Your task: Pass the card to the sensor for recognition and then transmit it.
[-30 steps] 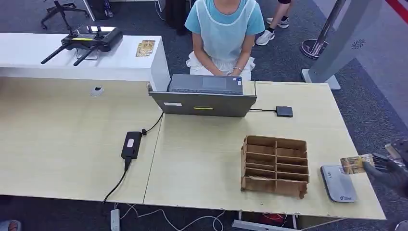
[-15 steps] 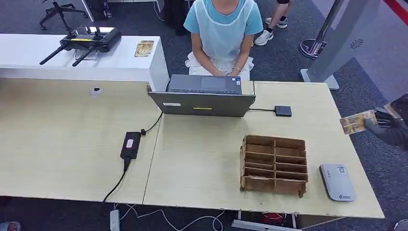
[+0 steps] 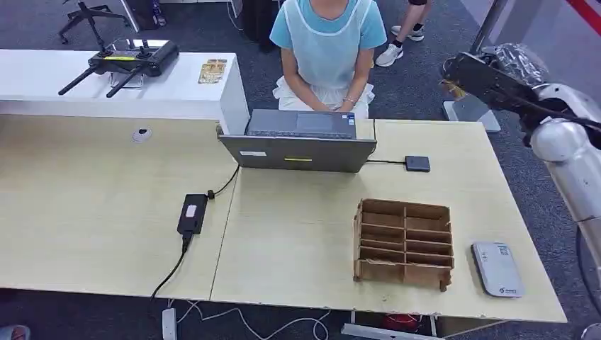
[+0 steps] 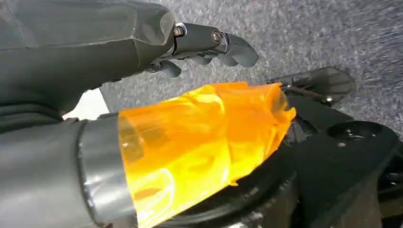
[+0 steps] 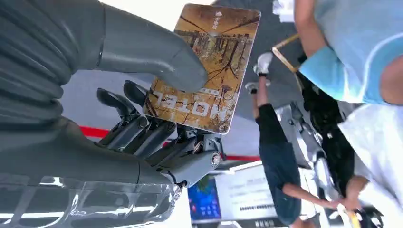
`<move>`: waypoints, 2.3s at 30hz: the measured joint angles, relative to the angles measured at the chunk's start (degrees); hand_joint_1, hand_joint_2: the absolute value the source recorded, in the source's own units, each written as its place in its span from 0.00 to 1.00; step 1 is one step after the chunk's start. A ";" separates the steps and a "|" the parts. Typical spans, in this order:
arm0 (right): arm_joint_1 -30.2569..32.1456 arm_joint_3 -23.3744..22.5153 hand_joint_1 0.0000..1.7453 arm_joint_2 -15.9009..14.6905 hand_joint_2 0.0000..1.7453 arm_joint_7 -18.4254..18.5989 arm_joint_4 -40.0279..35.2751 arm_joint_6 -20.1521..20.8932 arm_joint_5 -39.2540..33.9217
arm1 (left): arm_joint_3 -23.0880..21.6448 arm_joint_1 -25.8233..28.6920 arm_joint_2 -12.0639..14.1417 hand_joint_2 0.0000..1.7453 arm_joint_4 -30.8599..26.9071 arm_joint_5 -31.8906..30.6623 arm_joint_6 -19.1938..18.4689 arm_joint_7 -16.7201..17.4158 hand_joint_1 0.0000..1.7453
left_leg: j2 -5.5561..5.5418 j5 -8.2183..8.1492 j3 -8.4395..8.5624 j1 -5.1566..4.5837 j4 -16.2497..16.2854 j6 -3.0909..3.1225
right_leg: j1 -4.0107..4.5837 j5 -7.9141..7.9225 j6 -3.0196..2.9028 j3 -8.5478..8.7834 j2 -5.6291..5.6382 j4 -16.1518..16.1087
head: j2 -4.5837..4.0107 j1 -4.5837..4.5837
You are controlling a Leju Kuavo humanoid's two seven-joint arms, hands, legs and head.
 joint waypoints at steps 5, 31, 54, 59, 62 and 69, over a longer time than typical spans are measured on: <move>-0.69 3.28 1.00 3.96 1.00 0.53 1.18 -6.23 7.98 | -0.68 -1.18 -0.55 0.00 0.00 -0.87 2.78 -1.38 0.00 | -0.07 0.01 -0.05 -0.01 0.00 0.00 | 0.00 0.00 0.00 0.01 -0.06 0.00 | 0.00 0.02; -1.87 7.95 1.00 21.46 1.00 -0.52 12.92 -8.87 27.67 | -3.17 -2.78 -1.40 0.00 0.00 -2.95 0.37 2.84 0.00 | -0.07 0.03 -0.03 -0.01 0.00 -0.03 | -0.01 0.01 -0.01 0.00 -0.04 -0.01 | 0.00 0.02; -2.03 8.19 0.00 22.20 1.00 0.15 16.48 -11.06 29.54 | -3.17 -2.73 -1.84 0.00 0.00 -2.95 0.46 3.19 0.00 | -0.07 0.03 -0.02 0.00 0.01 -0.03 | 0.00 0.02 -0.02 0.00 -0.04 0.00 | 0.00 0.02; -1.99 8.10 0.00 22.20 1.00 0.66 16.74 -12.63 29.41 | -3.17 -2.72 -1.84 0.00 0.00 -3.15 0.57 3.19 0.00 | -0.07 0.03 -0.01 -0.01 0.01 -0.03 | -0.01 0.02 -0.02 -0.01 -0.04 -0.01 | 0.02 0.02; -1.50 6.81 0.00 22.14 1.00 2.67 16.26 -17.62 30.60 | -3.17 -2.67 -1.81 0.00 0.00 -3.23 0.76 3.26 0.00 | -0.07 0.03 -0.01 -0.01 0.02 -0.03 | 0.00 0.02 -0.02 -0.02 -0.04 -0.01 | 0.00 0.02; 3.24 -1.79 0.00 21.92 1.00 4.50 9.49 -28.43 27.29 | -3.15 -2.50 -1.84 0.00 0.00 -3.65 1.11 3.30 0.00 | -0.07 0.02 -0.02 -0.01 0.01 -0.04 | 0.00 0.01 -0.02 -0.02 -0.03 -0.02 | 0.00 0.02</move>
